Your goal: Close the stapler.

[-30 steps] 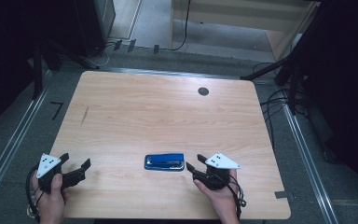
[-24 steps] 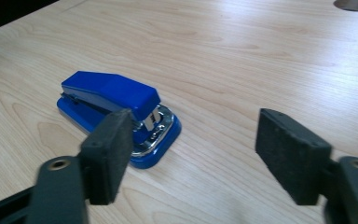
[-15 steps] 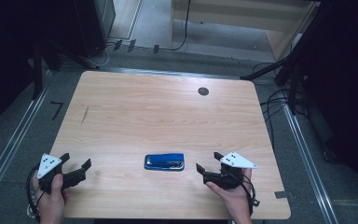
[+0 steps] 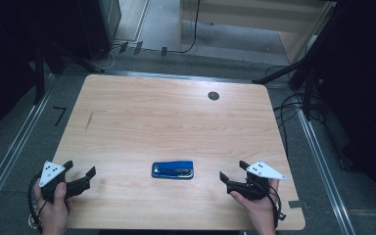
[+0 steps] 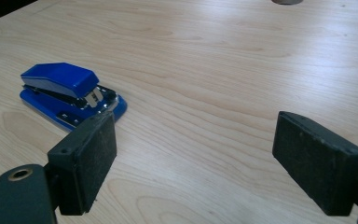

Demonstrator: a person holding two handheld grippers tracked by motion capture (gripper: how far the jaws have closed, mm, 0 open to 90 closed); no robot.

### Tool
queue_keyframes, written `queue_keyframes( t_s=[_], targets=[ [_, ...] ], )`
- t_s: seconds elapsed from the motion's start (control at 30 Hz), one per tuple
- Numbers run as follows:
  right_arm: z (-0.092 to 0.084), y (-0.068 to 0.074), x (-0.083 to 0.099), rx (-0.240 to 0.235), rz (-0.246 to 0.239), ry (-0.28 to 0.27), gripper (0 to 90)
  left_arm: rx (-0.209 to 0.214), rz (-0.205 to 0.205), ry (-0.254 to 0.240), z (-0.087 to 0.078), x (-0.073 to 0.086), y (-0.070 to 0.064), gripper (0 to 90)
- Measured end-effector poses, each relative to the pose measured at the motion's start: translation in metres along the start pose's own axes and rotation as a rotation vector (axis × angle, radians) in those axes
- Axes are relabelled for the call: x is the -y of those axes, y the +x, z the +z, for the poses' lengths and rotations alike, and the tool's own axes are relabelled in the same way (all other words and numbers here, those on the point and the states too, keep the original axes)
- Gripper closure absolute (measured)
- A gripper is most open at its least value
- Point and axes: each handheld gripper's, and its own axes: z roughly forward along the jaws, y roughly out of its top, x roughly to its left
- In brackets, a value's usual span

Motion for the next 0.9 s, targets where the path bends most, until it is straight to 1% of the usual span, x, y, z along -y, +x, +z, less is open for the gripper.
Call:
queue_keyframes(
  t_s=[0.27, 0.4, 0.43, 0.57, 0.9],
  targets=[
    [-0.013, -0.017, 0.007, 0.048, 0.011, -0.009, 13.1, -0.003, 0.000, 0.000, 0.000, 0.000, 0.000, 14.1],
    [-0.022, -0.027, 0.011, 0.057, 0.022, -0.015, 11.1, -0.002, 0.001, 0.000, 0.000, 0.000, 0.000, 14.1],
    [-0.024, -0.029, 0.012, 0.057, 0.030, -0.016, 10.9, -0.003, 0.001, 0.001, 0.000, 0.000, 0.000, 14.1],
    [-0.033, -0.039, 0.016, 0.083, 0.053, -0.035, 10.7, -0.002, 0.001, 0.001, 0.000, 0.000, 0.000, 14.1],
    [-0.054, -0.065, 0.025, 0.123, 0.083, -0.059, 8.7, -0.002, 0.000, -0.001, 0.000, 0.000, 0.000, 14.1]
  ],
)
